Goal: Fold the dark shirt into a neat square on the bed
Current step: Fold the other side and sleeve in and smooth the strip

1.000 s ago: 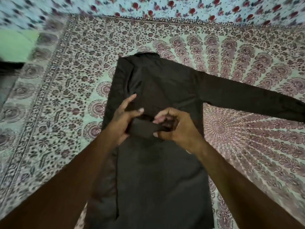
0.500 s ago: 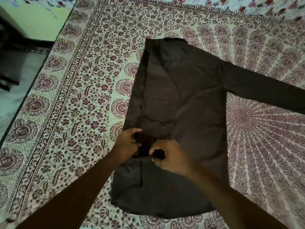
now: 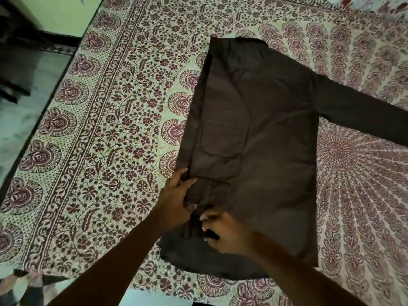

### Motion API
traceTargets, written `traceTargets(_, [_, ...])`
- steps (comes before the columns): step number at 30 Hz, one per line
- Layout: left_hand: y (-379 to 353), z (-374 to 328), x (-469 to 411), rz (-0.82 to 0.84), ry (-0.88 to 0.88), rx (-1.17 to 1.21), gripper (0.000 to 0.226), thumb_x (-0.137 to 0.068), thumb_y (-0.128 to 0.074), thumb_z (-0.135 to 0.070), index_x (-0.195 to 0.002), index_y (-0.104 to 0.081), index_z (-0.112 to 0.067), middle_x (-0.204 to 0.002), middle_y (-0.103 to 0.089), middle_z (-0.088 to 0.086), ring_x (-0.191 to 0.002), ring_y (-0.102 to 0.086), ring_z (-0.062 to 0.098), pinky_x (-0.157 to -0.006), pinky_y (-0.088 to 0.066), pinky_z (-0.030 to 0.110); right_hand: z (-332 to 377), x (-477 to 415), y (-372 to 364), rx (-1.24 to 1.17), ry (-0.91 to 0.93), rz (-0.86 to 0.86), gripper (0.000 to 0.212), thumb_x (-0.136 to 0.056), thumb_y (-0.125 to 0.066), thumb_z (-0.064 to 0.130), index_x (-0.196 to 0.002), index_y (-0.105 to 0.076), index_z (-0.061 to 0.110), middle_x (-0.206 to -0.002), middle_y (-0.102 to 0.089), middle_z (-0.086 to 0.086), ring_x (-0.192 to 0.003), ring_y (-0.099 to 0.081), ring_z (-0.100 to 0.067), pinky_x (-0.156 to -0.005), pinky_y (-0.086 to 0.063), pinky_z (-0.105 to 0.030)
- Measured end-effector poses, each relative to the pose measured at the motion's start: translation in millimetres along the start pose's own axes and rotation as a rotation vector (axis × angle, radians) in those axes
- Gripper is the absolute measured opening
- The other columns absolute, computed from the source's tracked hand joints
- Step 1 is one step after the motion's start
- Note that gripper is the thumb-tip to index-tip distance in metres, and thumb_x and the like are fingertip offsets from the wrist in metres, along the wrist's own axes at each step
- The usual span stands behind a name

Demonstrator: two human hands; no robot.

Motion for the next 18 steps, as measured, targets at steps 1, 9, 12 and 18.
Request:
traceTargets(1, [1.0, -2.0, 4.0, 0.029, 0.002, -0.065, 0.076, -0.074, -0.078, -0.039, -0.145, -0.056, -0.021, -0.168, -0.019, 0.001, -0.145, -0.034, 0.033, -0.118, -0.037, 0.058, 1.8, 1.7, -4.4, 0.051, 0.037, -0.009, 0.015, -0.073, -0.080, 0.021, -0.082, -0.070, 0.015, -0.112, -0.069, -0.006, -0.105, -0.068, -0.029, -0.088, -0.058, -0.032])
traceTargets(9, [-10.4, 11.7, 27.8, 0.175, -0.068, -0.318, 0.096, -0.074, -0.075, -0.055, -0.158, -0.032, -0.042, -0.172, 0.014, -0.013, -0.153, -0.014, 0.026, -0.116, -0.031, 0.057, 6.4, 9.4, -18.6, -0.002, 0.114, -0.083, 0.016, -0.076, -0.083, 0.018, -0.090, -0.076, 0.016, -0.113, -0.074, -0.006, -0.116, -0.062, -0.017, -0.094, -0.057, -0.028])
traceTargets(12, [-12.3, 12.2, 31.4, 0.150, -0.120, -0.384, 0.103, -0.068, -0.075, -0.062, -0.158, -0.031, -0.040, -0.175, 0.006, -0.008, -0.152, -0.026, 0.031, -0.109, -0.037, 0.057, 1.5, 5.4, -8.8, 0.017, 0.123, -0.224, 0.015, -0.084, -0.074, 0.020, -0.097, -0.076, 0.013, -0.115, -0.072, -0.007, -0.113, -0.059, -0.018, -0.095, -0.053, -0.028])
traceTargets(18, [-19.0, 17.9, 30.9, 0.073, -0.133, -0.441, 0.115, -0.068, -0.071, -0.076, -0.162, -0.030, -0.023, -0.175, -0.005, -0.011, -0.151, -0.029, 0.025, -0.106, -0.039, 0.056, -36.2, -19.2, 10.6, 0.411, 0.121, -0.110, 0.055, -0.102, -0.050, 0.043, -0.148, -0.052, 0.013, -0.160, -0.045, -0.007, -0.149, -0.040, -0.028, -0.115, -0.040, -0.045])
Point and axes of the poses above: each hand's wrist, its own x-axis away from the middle knuckle, its own y-axis out of the back of the hand, z = x × y, the point moved 4 cm from there along -x, towards the middle knuckle
